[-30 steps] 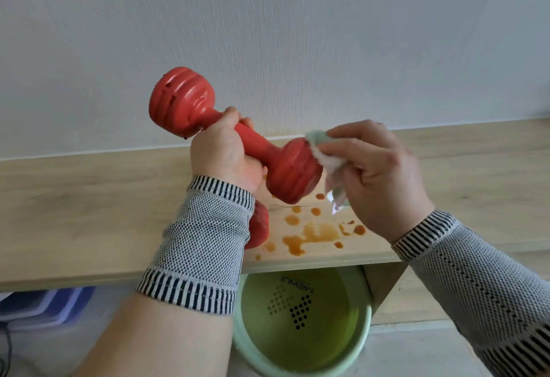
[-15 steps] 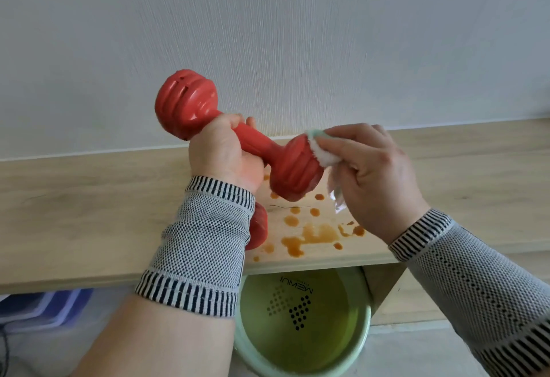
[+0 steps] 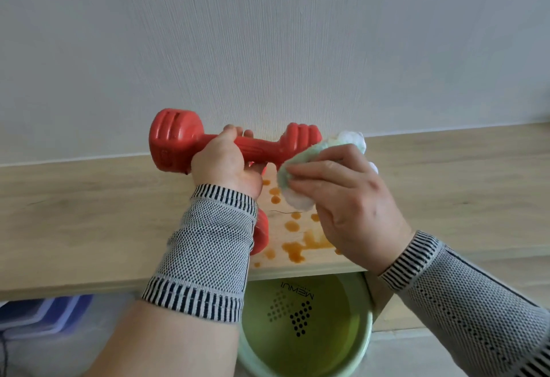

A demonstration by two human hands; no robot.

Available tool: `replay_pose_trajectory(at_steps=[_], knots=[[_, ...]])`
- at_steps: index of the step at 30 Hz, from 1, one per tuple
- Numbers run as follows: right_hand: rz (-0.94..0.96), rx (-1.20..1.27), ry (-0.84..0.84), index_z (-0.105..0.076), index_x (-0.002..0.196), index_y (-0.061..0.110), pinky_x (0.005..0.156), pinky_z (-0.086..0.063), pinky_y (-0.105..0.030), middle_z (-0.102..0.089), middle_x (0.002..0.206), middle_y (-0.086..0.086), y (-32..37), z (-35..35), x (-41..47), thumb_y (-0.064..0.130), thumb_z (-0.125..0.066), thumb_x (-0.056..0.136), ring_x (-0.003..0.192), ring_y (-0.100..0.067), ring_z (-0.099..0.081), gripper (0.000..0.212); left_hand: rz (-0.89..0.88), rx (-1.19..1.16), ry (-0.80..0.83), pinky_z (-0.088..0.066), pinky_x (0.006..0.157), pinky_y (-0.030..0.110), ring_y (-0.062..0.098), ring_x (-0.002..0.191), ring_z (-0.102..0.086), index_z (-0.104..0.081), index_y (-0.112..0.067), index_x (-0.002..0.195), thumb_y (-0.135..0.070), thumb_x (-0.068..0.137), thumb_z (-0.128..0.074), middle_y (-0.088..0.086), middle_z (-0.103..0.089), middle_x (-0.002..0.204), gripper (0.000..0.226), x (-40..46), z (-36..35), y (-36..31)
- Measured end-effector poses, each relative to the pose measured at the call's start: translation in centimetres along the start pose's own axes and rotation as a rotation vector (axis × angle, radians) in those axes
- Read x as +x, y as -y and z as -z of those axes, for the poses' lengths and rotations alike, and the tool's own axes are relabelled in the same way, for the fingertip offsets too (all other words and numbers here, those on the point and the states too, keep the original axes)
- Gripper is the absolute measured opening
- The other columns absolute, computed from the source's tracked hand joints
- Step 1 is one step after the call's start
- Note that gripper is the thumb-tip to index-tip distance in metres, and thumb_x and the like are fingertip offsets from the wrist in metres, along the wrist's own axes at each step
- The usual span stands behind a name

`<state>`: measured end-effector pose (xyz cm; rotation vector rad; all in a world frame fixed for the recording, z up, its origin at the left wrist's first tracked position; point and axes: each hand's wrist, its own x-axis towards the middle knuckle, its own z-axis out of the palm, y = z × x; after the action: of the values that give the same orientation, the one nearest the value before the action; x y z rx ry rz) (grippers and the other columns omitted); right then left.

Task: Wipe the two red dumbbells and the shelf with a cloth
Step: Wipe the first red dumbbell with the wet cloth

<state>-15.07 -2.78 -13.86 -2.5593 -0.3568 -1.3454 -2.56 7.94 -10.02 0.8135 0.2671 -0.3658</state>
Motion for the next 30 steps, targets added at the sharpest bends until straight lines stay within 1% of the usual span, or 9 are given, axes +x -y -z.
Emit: replay_pose_trajectory(at_steps=[5,7,11,13,16,19,21,24,30], knots=[[-0.031,-0.030,0.078,-0.075,0.089,0.007,0.076,-0.050,-0.029,-0.072,0.097,-0.002,-1.1,0.0,-0.9,0.002,-0.050,0.084,0.088,-0.026,-0.057,0.026,0.013,-0.093,-0.017,-0.056,0.070,0.040,0.016,0.063,-0.063,-0.056,-0.010,0.088,-0.016,0.098,-0.054,0.002,-0.061,0.073,0.012,-0.5,-0.2,-0.9],[-0.090,-0.047,0.076,-0.075,0.090,0.008,0.074,-0.051,-0.030,-0.071,0.096,-0.002,-2.1,0.6,-0.9,0.005,-0.047,0.084,0.085,-0.028,-0.058,0.029,0.020,-0.174,0.007,-0.058,0.070,0.043,0.017,0.070,-0.062,-0.055,-0.009,0.093,-0.013,0.098,-0.053,0.003,-0.059,0.078,0.006,-0.7,-0.1,-1.5],[-0.320,-0.028,-0.029,-0.074,0.093,0.011,0.079,-0.046,-0.019,-0.070,0.098,0.001,-3.2,2.1,-0.1,0.000,-0.050,0.081,0.092,-0.021,-0.059,0.029,0.032,-0.259,0.041,-0.057,0.061,0.040,0.014,0.063,-0.060,-0.052,-0.010,0.102,-0.012,0.098,-0.053,0.003,-0.058,0.080,0.004,-1.1,0.1,-1.7],[-0.463,0.025,-0.100,-0.073,0.095,0.015,0.079,-0.050,-0.021,-0.068,0.100,0.003,-3.1,2.5,0.5,-0.006,-0.054,0.081,0.093,-0.013,-0.060,0.032,0.032,-0.287,0.045,-0.058,0.065,0.041,0.013,0.065,-0.061,-0.052,-0.011,0.105,-0.013,0.098,-0.054,0.004,-0.059,0.083,0.007,-1.1,0.0,-1.7],[-0.587,0.141,-0.218,-0.070,0.099,0.023,0.076,-0.045,-0.006,-0.065,0.100,0.009,-2.4,3.2,1.8,-0.006,-0.057,0.082,0.087,0.002,-0.057,0.036,0.059,-0.313,0.089,-0.058,0.069,0.043,0.011,0.065,-0.061,-0.051,-0.013,0.112,-0.014,0.098,-0.054,0.003,-0.059,0.081,0.014,-1.3,-0.1,-1.7],[-0.422,0.167,-0.264,-0.071,0.101,0.016,0.073,-0.044,-0.006,-0.064,0.100,0.002,-0.2,2.9,2.5,-0.005,-0.058,0.079,0.085,-0.001,-0.057,0.033,0.080,-0.338,0.149,-0.055,0.054,0.024,0.003,0.050,-0.057,-0.045,0.005,0.114,-0.004,0.102,-0.043,0.009,-0.049,0.076,0.015,-1.6,0.0,-1.2],[-0.280,0.169,-0.222,-0.072,0.102,0.011,0.073,-0.045,-0.010,-0.064,0.099,-0.005,1.4,1.9,2.3,-0.004,-0.057,0.078,0.082,-0.008,-0.058,0.031,0.152,-0.386,0.151,-0.046,0.038,0.017,0.003,0.044,-0.053,-0.041,0.003,0.105,-0.001,0.103,-0.038,0.010,-0.042,0.074,0.006,-1.1,0.0,-1.0],[-0.239,0.141,-0.210,-0.072,0.104,0.010,0.074,-0.046,-0.014,-0.063,0.097,-0.007,1.9,0.6,1.4,-0.001,-0.057,0.079,0.082,-0.013,-0.060,0.031,0.214,-0.392,0.085,-0.052,0.045,0.029,0.010,0.055,-0.051,-0.048,-0.013,0.090,-0.017,0.099,-0.051,-0.002,-0.049,0.071,0.010,-0.7,0.1,-0.9],[-0.391,0.239,-0.209,-0.073,0.099,0.010,0.067,-0.043,-0.004,-0.065,0.092,0.005,0.7,0.2,-0.1,0.006,-0.054,0.079,0.075,0.002,-0.054,0.028,0.224,-0.494,-0.046,-0.051,0.050,0.028,0.011,0.058,-0.051,-0.049,-0.014,0.081,-0.018,0.098,-0.055,-0.003,-0.048,0.062,0.018,-1.5,-0.5,-1.5]])
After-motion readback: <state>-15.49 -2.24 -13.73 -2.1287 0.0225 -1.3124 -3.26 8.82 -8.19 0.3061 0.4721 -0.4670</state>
